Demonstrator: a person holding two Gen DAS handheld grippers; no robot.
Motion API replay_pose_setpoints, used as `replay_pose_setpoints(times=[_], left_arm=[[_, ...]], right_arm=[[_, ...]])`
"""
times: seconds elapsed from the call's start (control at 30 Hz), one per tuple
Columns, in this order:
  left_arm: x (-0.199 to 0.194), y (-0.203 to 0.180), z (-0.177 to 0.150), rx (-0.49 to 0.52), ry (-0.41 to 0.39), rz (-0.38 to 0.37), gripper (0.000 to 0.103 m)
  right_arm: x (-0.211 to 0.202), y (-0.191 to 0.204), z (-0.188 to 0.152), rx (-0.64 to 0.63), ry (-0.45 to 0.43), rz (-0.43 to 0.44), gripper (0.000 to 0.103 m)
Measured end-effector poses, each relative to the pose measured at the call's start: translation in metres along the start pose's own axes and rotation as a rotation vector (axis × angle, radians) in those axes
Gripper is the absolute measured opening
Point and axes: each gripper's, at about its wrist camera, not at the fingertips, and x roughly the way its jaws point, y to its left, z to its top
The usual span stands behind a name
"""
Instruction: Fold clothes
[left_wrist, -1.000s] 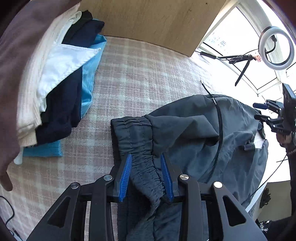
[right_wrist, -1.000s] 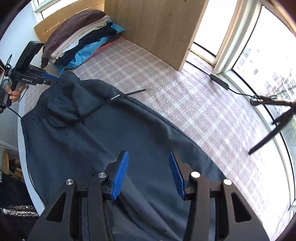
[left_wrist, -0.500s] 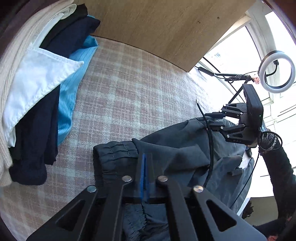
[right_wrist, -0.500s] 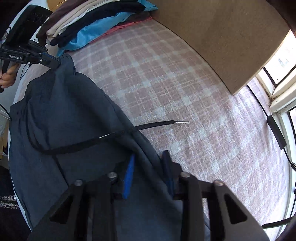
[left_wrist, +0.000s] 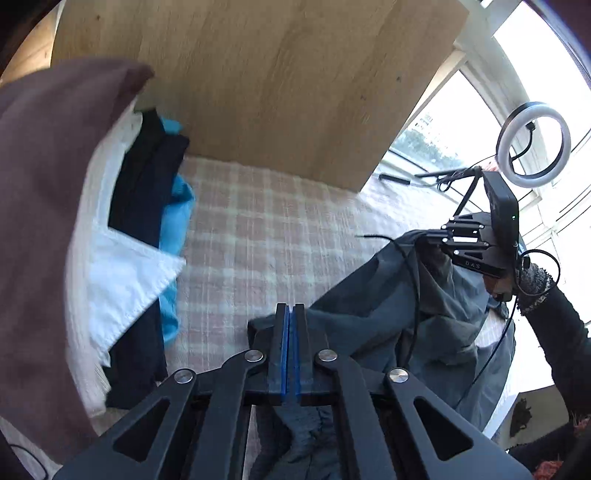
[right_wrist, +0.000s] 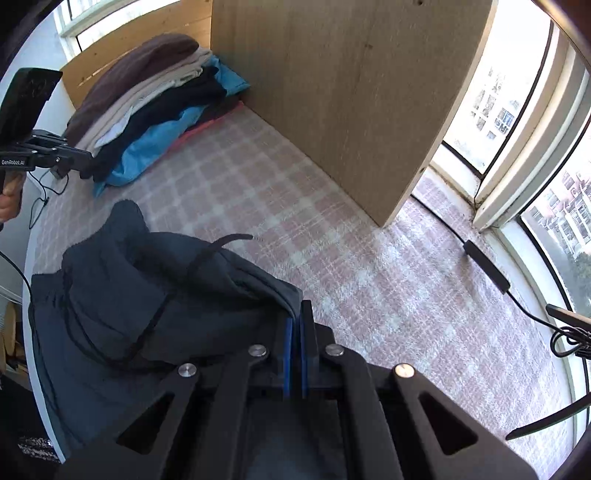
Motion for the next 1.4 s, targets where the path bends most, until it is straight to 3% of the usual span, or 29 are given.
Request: replay_pose_setpoints(times=[0.03,0.13,0.27,0.43,0.53,0.63,0.67,1.0,1.07,1.1,1.13,1.23,1.4], left_arm=[[0.013,0.002,-0.006,-0.012,0.048,0.010,0.014],[0.038,0.011,-0.018,-0.062,0.111,-0.015,0.016],[0.053,0.016,-0.017,-0.108,0.104,-0.119,0.022],[0.066,0.006,-0.014,-0.103,0.127,-0.242,0.021],[0.058,0.004,-0.018,-0.096,0.113,-0.181,0.018],[0.041,0.007,-0.021,-0.084,0.065,-0.097,0.030],[0.039,0.009,-0.021,-0.088,0.058,-0.089,0.037],[0.051,0.015,-0.017,-0.103,0.063,-0.102,0.043],[0.053,0.017,-0.016,-0.107,0.064,-0.104,0.040],[0.054,0.017,-0.015,-0.108,0.064,-0.106,0.033],[0.056,0.018,-0.015,-0.110,0.065,-0.107,0.017],[0.046,0.009,-0.013,-0.077,0.016,-0.093,0.004],[-0.005,-0.001,-0.013,-0.054,-0.167,-0.007,0.004]], right_arm=[[0.003,0.003,-0.003,-0.012,0.013,-0.006,0.003],[0.010,0.006,-0.009,-0.013,0.028,0.009,0.003],[0.013,0.005,-0.010,-0.004,0.028,0.006,0.003],[0.015,0.004,-0.013,0.005,0.035,0.001,0.003],[0.014,0.007,-0.016,-0.001,0.044,-0.002,0.003],[0.013,0.009,-0.019,-0.007,0.051,0.006,0.003],[0.014,0.009,-0.020,-0.005,0.052,0.005,0.003],[0.020,0.014,-0.021,-0.008,0.057,-0.001,0.003],[0.020,0.014,-0.022,-0.011,0.053,-0.001,0.003],[0.019,0.014,-0.023,-0.011,0.052,0.000,0.003],[0.019,0.014,-0.024,-0.010,0.052,-0.001,0.003],[0.015,0.014,-0.023,0.000,0.035,-0.017,0.003],[-0.012,0.008,-0.012,0.044,-0.048,-0.061,0.002]])
